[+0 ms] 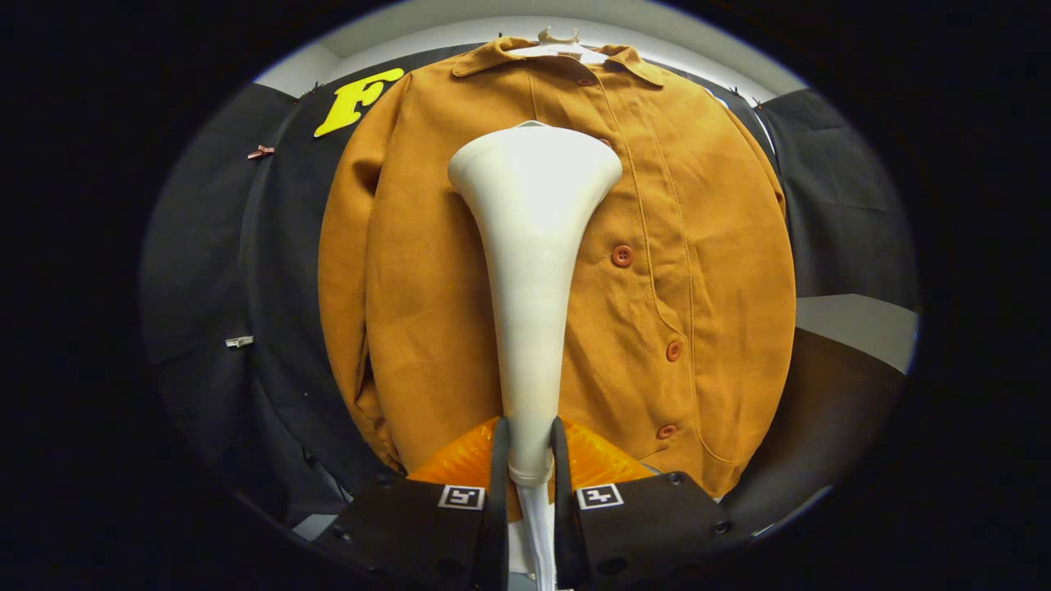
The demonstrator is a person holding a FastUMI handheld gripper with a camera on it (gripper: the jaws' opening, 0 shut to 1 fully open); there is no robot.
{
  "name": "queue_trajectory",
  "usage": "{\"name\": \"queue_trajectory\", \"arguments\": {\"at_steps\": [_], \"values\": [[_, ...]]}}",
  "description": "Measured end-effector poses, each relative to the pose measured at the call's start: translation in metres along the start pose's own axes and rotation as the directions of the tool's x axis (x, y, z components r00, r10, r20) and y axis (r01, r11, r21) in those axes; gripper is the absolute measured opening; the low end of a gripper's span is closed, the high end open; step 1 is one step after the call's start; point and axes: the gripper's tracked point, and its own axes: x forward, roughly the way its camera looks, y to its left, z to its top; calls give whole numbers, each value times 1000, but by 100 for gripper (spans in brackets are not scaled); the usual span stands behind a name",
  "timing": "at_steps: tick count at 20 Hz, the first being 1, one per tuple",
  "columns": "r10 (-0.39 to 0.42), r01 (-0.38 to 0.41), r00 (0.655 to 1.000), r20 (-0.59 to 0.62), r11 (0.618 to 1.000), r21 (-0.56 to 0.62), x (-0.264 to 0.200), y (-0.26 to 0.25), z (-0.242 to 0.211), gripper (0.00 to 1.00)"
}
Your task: Iron the clothes twice with a garment steamer, once on the left side and once on the right side.
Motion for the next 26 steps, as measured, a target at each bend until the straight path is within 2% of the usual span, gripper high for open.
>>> {"name": "queue_trajectory", "arguments": {"at_steps": [1,2,5,8,10,19,26], "values": [[-2,2,1000,5,1000,5,2,0,0,27],[5,-5,1000,6,1000,12,6,1,-2,32],[26,-26,1000,0,999,25,17,3,4,33],[30,-30,999,13,1000,-2,2,2,10,17],[42,-42,999,3,999,13,-5,-1,15,17],[-4,4,995,95,1000,5,-111,-51,93,17],[16,-13,991,133,1000,-17,-202,-64,150,17]]}}
